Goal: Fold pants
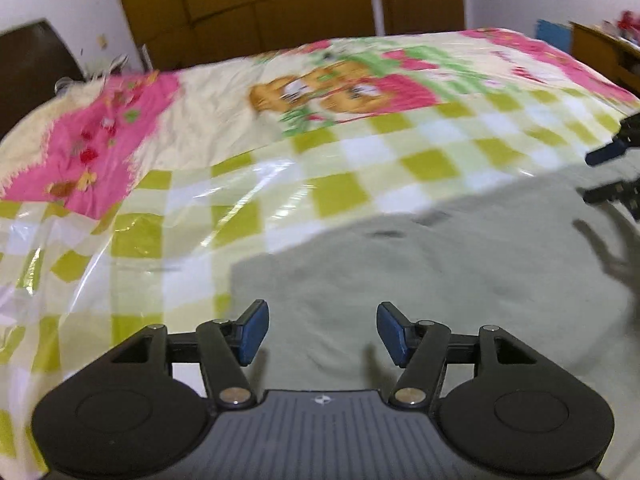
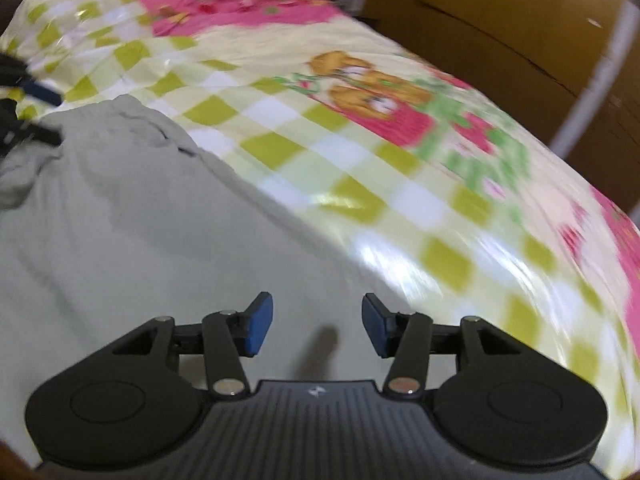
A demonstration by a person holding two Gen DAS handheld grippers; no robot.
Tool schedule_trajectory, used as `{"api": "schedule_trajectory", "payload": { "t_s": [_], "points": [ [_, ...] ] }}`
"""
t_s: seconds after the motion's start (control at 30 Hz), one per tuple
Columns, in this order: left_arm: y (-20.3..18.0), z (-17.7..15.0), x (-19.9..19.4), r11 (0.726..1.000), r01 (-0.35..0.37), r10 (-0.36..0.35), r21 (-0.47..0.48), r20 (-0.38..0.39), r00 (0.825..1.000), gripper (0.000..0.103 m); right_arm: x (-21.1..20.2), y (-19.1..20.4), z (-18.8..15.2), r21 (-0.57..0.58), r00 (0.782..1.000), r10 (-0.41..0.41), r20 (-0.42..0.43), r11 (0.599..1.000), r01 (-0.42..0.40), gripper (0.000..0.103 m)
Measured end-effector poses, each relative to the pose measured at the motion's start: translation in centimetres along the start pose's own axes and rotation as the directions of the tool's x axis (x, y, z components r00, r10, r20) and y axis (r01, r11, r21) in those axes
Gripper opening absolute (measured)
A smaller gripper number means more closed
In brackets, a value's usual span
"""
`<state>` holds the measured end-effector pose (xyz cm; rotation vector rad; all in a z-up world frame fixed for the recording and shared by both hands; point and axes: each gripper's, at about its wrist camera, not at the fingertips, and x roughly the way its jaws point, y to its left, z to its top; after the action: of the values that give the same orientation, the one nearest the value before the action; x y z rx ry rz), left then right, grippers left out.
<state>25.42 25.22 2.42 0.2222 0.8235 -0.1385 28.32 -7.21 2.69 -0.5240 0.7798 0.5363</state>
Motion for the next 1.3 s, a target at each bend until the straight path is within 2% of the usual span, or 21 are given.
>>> {"api": "schedule_trajectory", "payload": {
  "t_s": [0.1,0.27,0.37,0.43,0.47,0.5,0.53,0.57,0.6,0.67,0.7,0.9,1.03,1.17,1.3],
  "points": [
    [2.0,1.6,3.2,1.0,0.014,-0.013,0.001,-0.042,0.999,0.073,3.5,-0.5,2.3,-0.053,0.999,0.033,-0.029,0.998,-0.035,0.054],
    [4.3,2.7,7.4,0.998,0.047,-0.054,-0.051,-0.143,0.988,0.073,6.9,-1.3,3.0,-0.085,0.987,0.106,-0.117,0.99,-0.117,0.059],
    [4.8,2.6,8.6,0.993,0.06,-0.078,-0.099,-0.185,0.98,0.073,7.6,-1.7,3.0,-0.081,0.982,0.13,-0.137,0.987,-0.142,0.062],
    [4.7,2.6,8.5,0.991,0.063,-0.085,-0.119,-0.19,0.978,0.066,7.9,-2.1,3.1,-0.063,0.978,0.148,-0.148,0.985,-0.159,0.062],
    [4.7,2.6,8.5,0.99,0.063,-0.087,-0.129,-0.195,0.977,0.056,8.0,-2.2,3.1,-0.054,0.976,0.156,-0.151,0.985,-0.166,0.061],
    [4.6,2.7,8.5,0.988,0.068,-0.095,-0.139,-0.198,0.976,0.045,8.0,-2.3,3.0,-0.043,0.974,0.167,-0.152,0.984,-0.175,0.052],
    [4.4,2.6,8.4,0.986,0.077,-0.105,-0.145,-0.197,0.975,0.04,8.2,-2.3,3.1,-0.031,0.971,0.182,-0.157,0.981,-0.19,0.044],
    [4.2,2.6,8.2,0.986,0.083,-0.11,-0.145,-0.194,0.975,0.034,8.2,-2.0,3.0,-0.019,0.965,0.204,-0.163,0.978,-0.21,0.029],
    [3.9,2.7,8.0,0.988,0.076,-0.101,-0.134,-0.191,0.976,0.032,8.1,-1.8,3.1,-0.014,0.964,0.207,-0.164,0.977,-0.213,0.018],
    [3.2,2.7,7.4,0.994,0.05,-0.067,-0.102,-0.178,0.982,0.03,7.8,-1.2,3.3,-0.015,0.966,0.199,-0.168,0.979,-0.204,0.003],
    [2.9,2.6,6.8,0.995,0.038,-0.052,-0.088,-0.166,0.985,0.029,7.5,-1.0,3.4,-0.015,0.967,0.193,-0.164,0.98,-0.198,0.003],
    [3.4,2.6,1.4,0.993,0.039,-0.043,-0.108,-0.04,0.998,0.028,1.8,-1.1,4.1,0.019,0.986,0.155,-0.055,0.988,-0.154,0.003],
    [4.1,1.1,-5.2,0.986,0.077,-0.064,-0.15,0.094,0.994,0.028,-4.7,-0.2,3.9,0.028,0.989,0.142,0.043,0.989,-0.143,0.003],
    [4.0,-3.2,-11.6,0.982,0.103,-0.074,-0.161,0.178,0.981,0.028,-11.3,2.2,1.9,0.041,0.983,0.138,0.12,0.989,-0.144,0.003],
    [3.3,-9.4,-14.3,0.968,0.133,-0.1,-0.215,0.158,0.982,0.029,-14.8,6.1,-1.6,0.047,0.978,0.177,0.109,0.982,-0.183,0.003]
  ]
}}
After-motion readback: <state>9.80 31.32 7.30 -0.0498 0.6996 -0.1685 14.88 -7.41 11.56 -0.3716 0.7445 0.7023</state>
